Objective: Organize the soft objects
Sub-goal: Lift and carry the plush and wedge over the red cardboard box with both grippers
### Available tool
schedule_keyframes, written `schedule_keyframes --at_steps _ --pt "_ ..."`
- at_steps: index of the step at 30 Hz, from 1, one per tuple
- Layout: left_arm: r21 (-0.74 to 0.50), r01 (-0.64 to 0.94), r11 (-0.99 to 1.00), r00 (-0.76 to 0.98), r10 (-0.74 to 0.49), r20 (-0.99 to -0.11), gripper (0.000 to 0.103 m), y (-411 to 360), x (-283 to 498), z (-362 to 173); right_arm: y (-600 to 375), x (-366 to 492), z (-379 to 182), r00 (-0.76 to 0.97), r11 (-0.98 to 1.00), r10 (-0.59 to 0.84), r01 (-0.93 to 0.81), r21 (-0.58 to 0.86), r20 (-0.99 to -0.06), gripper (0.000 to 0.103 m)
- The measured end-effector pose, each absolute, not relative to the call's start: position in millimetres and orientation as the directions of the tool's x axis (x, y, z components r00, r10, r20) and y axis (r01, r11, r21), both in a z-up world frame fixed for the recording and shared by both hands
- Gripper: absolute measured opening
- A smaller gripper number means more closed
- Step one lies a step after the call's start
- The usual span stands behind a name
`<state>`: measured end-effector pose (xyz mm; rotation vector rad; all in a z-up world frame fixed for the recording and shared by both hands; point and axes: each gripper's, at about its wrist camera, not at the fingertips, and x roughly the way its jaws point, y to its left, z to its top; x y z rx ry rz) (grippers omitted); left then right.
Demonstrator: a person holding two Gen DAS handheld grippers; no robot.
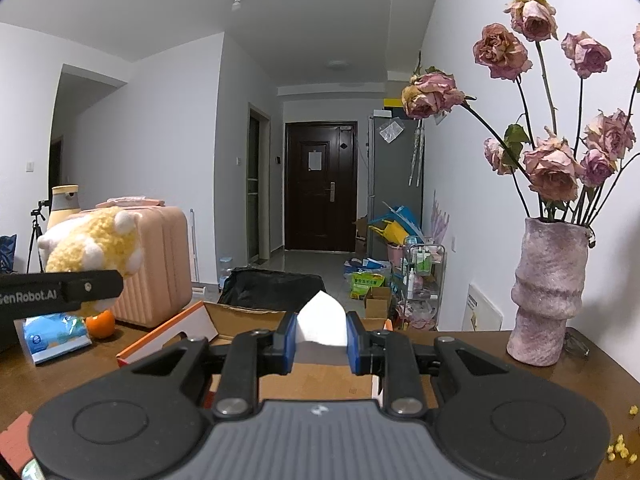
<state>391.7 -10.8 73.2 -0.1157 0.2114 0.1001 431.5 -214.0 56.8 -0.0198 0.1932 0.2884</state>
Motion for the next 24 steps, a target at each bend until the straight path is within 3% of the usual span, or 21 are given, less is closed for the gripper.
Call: schedule_keyframes --at_steps 24 --pt "-0.069 -0.147 0.987 0.941 0.118 -0.318 0.051 -3 476 58 -199 528 46 0.908 0.946 0.306 -0.323 -0.015 -0.285 0.025"
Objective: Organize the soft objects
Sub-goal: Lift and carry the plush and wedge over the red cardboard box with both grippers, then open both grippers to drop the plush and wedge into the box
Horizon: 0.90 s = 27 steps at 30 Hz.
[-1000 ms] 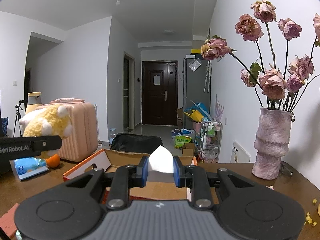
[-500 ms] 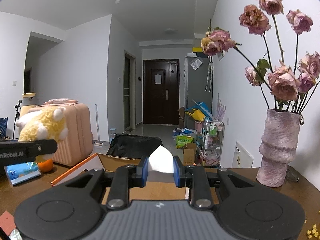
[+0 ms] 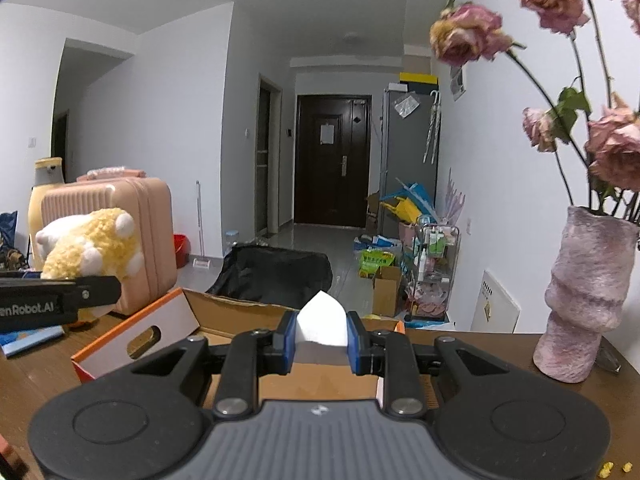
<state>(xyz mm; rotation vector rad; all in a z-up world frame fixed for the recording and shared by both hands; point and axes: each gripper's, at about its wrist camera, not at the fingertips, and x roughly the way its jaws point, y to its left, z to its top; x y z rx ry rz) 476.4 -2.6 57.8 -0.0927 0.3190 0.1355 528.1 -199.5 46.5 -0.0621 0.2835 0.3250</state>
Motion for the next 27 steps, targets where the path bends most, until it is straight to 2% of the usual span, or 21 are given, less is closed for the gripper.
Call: schedule_keyframes --at_steps 15,23,25,27 --pt "-0.038 -0.145 0.989 0.911 0.119 -0.394 0.051 -3 523 38 -193 578 22 0.855 0.940 0.310 -0.341 0.001 -0.416 0.025" --pt "-0.021 -0.153 0.988 0.890 0.129 -0.437 0.051 0 536 29 -186 585 11 0.838 0.939 0.298 -0.343 -0.015 -0.457 0.026" --pt "-0.020 -0.155 0.988 0.887 0.130 -0.444 0.052 1 538 28 -185 585 10 0.835 0.937 0.299 -0.348 -0.022 -0.463 0.032" --pt "-0.019 -0.152 0.988 0.883 0.127 -0.451 0.057 1 539 27 -184 586 10 0.834 0.938 0.293 -0.345 -0.028 -0.467 0.038"
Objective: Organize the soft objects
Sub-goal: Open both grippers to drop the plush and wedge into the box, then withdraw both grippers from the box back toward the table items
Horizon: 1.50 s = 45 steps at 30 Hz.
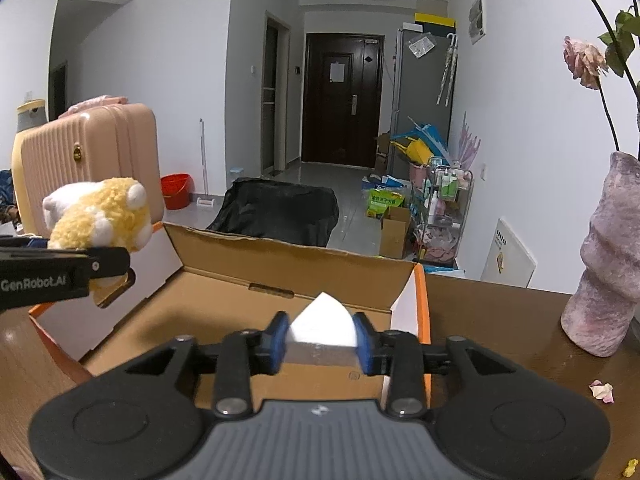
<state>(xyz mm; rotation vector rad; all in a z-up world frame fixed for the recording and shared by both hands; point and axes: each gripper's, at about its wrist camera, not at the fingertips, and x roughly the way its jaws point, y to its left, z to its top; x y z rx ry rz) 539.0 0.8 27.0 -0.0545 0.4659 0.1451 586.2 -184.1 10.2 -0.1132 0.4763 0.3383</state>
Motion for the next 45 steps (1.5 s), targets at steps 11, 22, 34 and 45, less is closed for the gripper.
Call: schedule_keyframes --at_steps 11,22,34,45 --pt "-0.024 -0.233 0.972 0.889 0.203 -0.410 0.103 7 532 32 -187 583 20 0.879 0.962 0.224 -0.268 -0.048 -0.420 0.103" --pt "-0.025 -0.231 0.973 0.895 0.202 -0.398 0.103 7 528 36 -191 581 21 0.887 0.967 0.205 -0.250 -0.056 -0.414 0.103" --pt "-0.037 -0.235 0.971 0.912 0.207 -0.354 0.103 3 502 45 -203 553 28 0.901 0.972 0.191 -0.227 -0.050 -0.389 0.103" --pt "-0.031 -0.239 0.970 0.918 0.216 -0.332 0.103 5 465 48 -215 510 35 0.916 0.975 0.185 -0.216 -0.049 -0.357 0.103"
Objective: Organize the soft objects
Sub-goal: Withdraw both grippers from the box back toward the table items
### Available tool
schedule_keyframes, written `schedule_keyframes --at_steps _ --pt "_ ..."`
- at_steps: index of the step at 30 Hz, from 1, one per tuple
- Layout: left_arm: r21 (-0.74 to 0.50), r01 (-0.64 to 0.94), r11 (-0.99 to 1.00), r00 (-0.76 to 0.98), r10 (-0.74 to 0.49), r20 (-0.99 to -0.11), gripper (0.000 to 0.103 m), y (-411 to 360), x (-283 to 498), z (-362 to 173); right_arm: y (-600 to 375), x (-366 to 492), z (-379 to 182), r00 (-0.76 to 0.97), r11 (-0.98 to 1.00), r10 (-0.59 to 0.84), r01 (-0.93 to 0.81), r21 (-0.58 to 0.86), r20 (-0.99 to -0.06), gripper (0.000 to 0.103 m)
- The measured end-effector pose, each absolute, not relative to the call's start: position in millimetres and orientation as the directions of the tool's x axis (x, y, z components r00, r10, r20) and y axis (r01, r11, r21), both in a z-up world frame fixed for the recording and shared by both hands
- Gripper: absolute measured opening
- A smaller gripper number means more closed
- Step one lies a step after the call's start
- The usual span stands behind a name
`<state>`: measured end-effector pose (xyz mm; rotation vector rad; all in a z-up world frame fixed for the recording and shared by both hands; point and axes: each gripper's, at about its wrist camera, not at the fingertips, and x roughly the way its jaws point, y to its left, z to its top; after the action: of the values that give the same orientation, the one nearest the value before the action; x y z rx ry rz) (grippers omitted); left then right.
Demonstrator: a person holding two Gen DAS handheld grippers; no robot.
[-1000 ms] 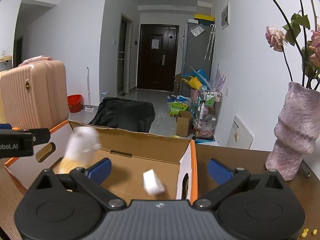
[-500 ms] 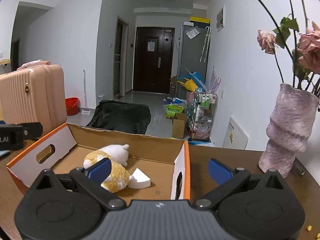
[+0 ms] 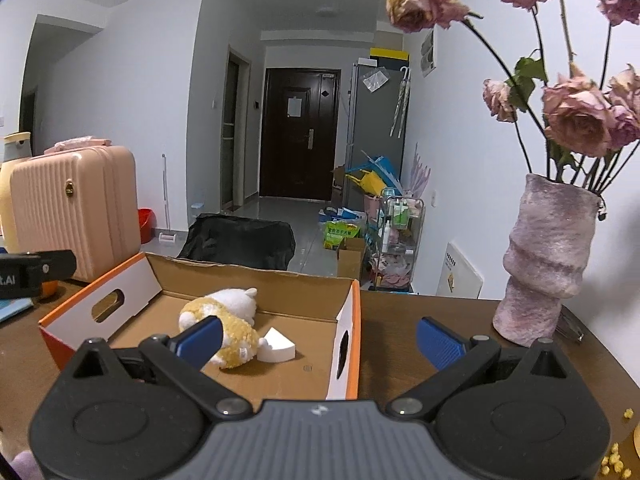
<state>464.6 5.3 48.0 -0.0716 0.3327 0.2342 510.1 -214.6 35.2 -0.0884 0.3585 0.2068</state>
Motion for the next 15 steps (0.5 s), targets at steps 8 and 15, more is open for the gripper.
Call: schedule_keyframes --at_steps 8,15 --pt "-0.023 -0.233 0.972 0.923 0.214 -0.321 0.103 5 434 49 -220 477 38 0.919 0.974 0.196 -0.223 -0.041 -0.343 0.103" --pt "-0.020 -0.221 0.975 0.930 0.204 -0.306 0.103 5 406 50 -222 447 40 0.922 0.972 0.207 -0.232 -0.042 -0.326 0.103"
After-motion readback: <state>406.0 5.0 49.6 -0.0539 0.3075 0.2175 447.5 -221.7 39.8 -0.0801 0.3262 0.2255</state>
